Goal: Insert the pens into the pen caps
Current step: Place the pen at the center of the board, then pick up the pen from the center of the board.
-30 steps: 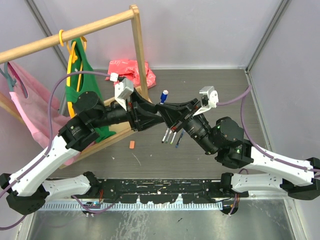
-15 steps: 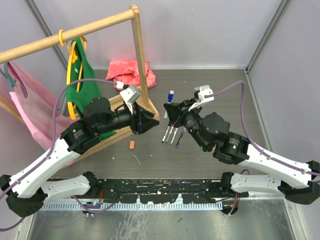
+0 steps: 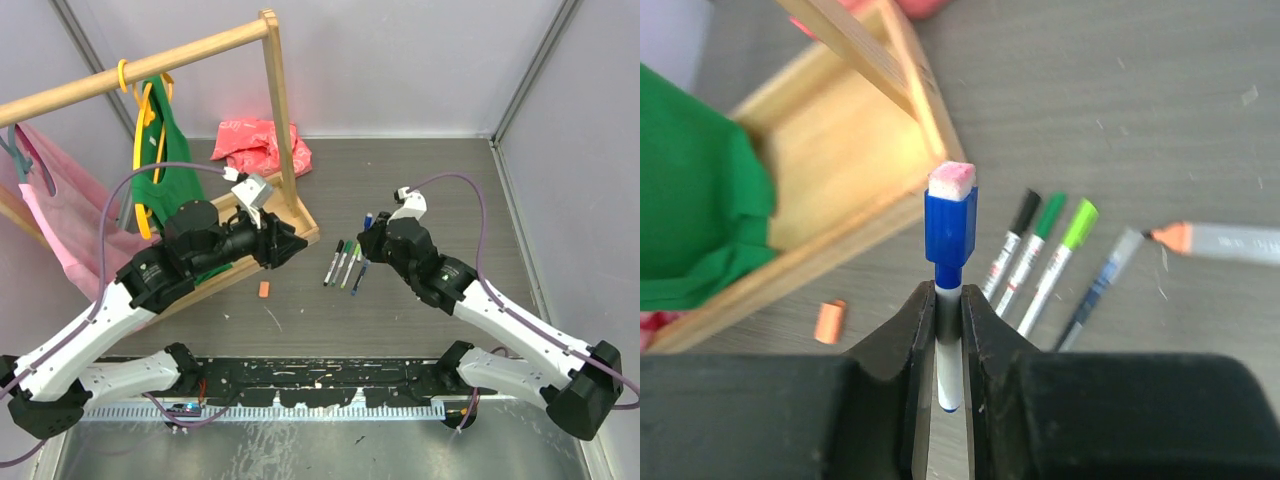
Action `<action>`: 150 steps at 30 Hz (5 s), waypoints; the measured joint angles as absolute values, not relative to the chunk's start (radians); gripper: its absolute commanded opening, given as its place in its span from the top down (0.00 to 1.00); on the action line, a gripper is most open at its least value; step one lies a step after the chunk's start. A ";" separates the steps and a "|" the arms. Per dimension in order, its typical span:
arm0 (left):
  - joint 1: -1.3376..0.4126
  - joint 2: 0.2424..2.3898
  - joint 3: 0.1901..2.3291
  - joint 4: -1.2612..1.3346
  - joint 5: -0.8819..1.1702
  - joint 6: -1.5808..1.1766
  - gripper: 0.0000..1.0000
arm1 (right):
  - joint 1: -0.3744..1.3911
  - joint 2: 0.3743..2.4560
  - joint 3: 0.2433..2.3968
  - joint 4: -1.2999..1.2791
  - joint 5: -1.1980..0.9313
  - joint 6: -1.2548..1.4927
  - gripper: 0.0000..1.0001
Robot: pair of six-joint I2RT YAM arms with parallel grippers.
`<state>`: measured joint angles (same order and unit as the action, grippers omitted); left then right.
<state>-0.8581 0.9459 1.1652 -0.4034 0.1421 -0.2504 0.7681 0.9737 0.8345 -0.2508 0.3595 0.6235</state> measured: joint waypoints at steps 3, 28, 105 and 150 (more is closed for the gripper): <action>-0.858 0.964 1.165 -0.410 0.141 -0.256 0.57 | 0.724 0.996 0.773 -0.276 0.328 0.668 0.98; -0.858 0.995 1.121 -0.416 0.126 -0.327 0.58 | 0.596 1.262 0.635 -0.331 0.307 0.870 1.00; -0.858 0.990 1.077 -0.483 0.081 -0.345 0.60 | 0.462 1.611 1.132 -0.736 0.266 0.002 0.30; -0.858 0.940 1.077 -0.536 0.113 -0.348 0.60 | 0.304 1.890 1.274 -0.731 0.125 -0.151 0.34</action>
